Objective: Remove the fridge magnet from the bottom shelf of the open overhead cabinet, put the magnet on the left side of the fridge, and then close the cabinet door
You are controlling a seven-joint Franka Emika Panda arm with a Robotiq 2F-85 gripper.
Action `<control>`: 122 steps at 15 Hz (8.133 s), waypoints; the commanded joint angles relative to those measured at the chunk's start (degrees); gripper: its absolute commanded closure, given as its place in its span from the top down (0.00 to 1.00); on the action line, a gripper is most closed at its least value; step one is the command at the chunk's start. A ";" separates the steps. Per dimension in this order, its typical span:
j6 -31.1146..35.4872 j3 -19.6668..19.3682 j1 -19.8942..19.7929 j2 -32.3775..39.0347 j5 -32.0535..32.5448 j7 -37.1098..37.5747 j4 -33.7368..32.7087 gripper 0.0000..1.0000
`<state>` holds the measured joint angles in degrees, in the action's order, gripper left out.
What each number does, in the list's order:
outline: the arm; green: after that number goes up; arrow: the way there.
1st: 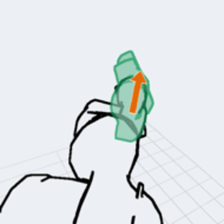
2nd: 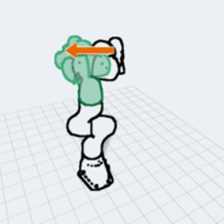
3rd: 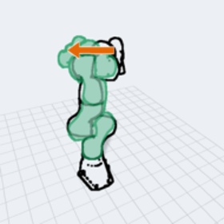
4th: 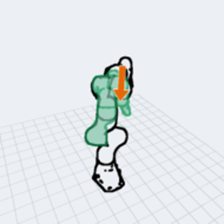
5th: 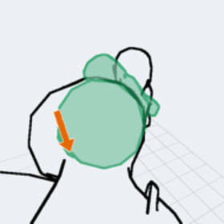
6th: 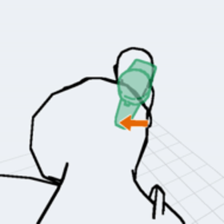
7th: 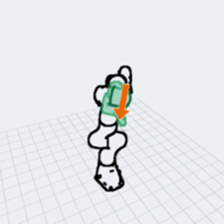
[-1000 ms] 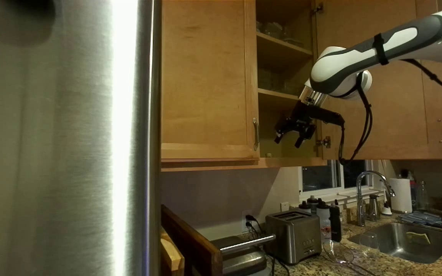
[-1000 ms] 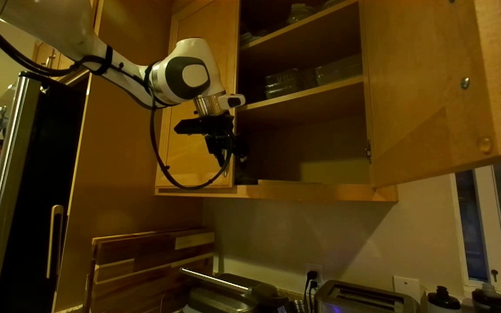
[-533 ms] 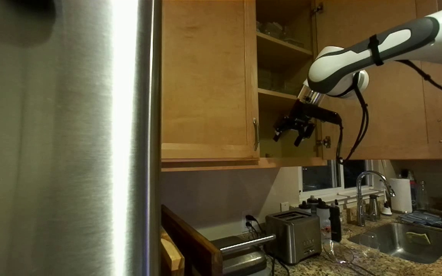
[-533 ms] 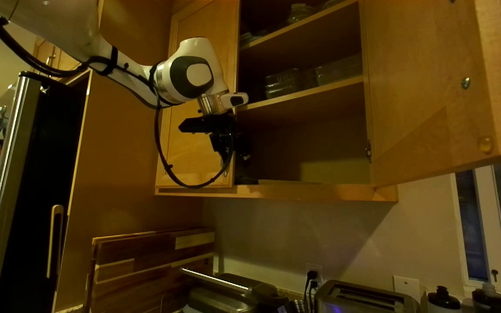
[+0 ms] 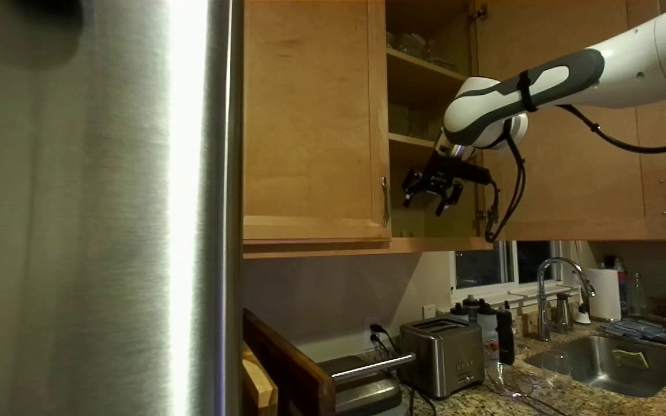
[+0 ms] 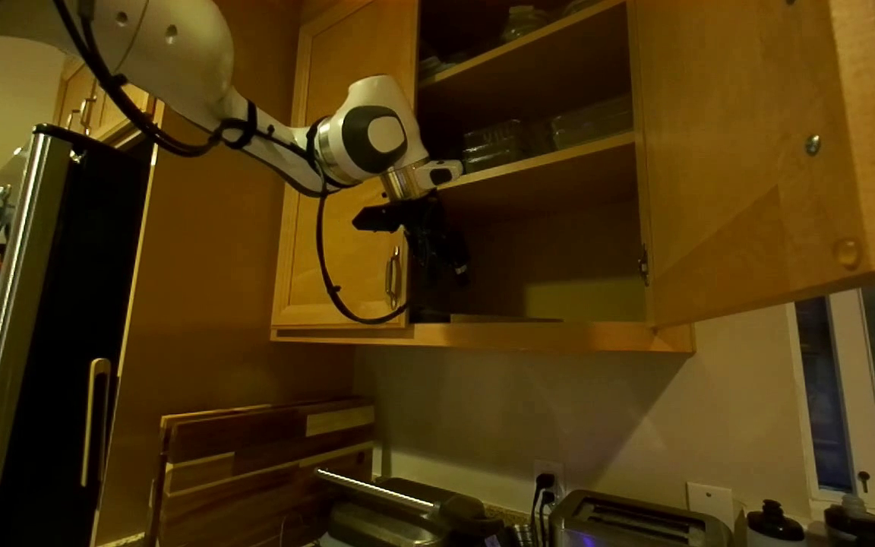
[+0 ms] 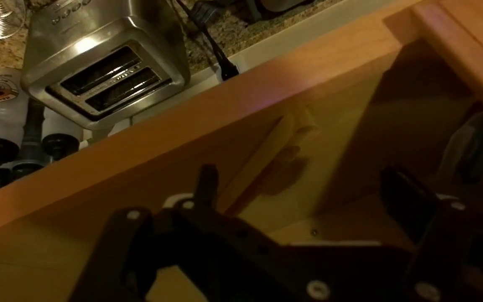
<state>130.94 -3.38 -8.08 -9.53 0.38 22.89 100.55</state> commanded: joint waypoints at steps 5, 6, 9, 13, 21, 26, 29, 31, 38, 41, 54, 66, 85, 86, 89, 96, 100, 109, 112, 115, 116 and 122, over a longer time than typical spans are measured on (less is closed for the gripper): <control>-9.02 -0.20 1.02 9.00 1.38 6.07 -13.08 1.00; -10.19 -0.33 1.15 9.94 1.86 6.22 -14.24 1.00; -12.80 -0.71 1.43 12.65 3.59 7.74 -16.62 1.00; -14.57 -1.20 1.85 15.64 4.58 9.02 -18.10 1.00; -14.22 0.21 0.99 16.89 3.44 8.31 -19.59 0.39; -14.71 0.66 0.99 17.05 3.92 8.30 -19.86 0.07; -14.34 0.64 0.79 17.10 3.82 7.85 -19.75 0.07; -13.45 0.60 0.71 16.40 3.92 7.56 -18.72 0.07; -7.16 0.82 0.89 8.32 5.12 5.80 -8.91 0.07; -6.94 1.12 0.93 4.85 6.05 6.66 -4.58 0.07; -11.43 2.85 1.66 -7.18 3.69 8.07 7.37 0.07; -11.11 3.35 1.05 -7.23 3.99 7.27 8.96 0.29; -12.44 4.05 2.03 -21.93 -2.33 5.99 28.76 0.07; -12.99 4.24 2.22 -22.92 -3.34 5.47 30.00 0.07; -15.93 4.80 2.97 -24.77 -6.87 4.55 32.60 0.07; -25.25 3.03 7.44 -24.64 -21.80 -1.50 32.71 0.07; -28.34 1.67 9.47 -24.37 -32.33 -6.82 31.01 0.07; -26.89 3.29 8.36 -23.06 -33.83 -9.52 29.92 0.29; -26.90 3.29 8.37 -23.06 -33.84 -9.54 29.92 0.07; -29.92 3.38 8.71 -22.29 -36.07 -5.83 29.42 0.07; -31.33 3.47 8.73 -22.01 -36.98 -4.23 29.33 0.07; -41.35 4.63 8.12 -20.68 -47.10 5.86 28.80 0.07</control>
<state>94.15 0.39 0.73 -30.86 -41.67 23.19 130.47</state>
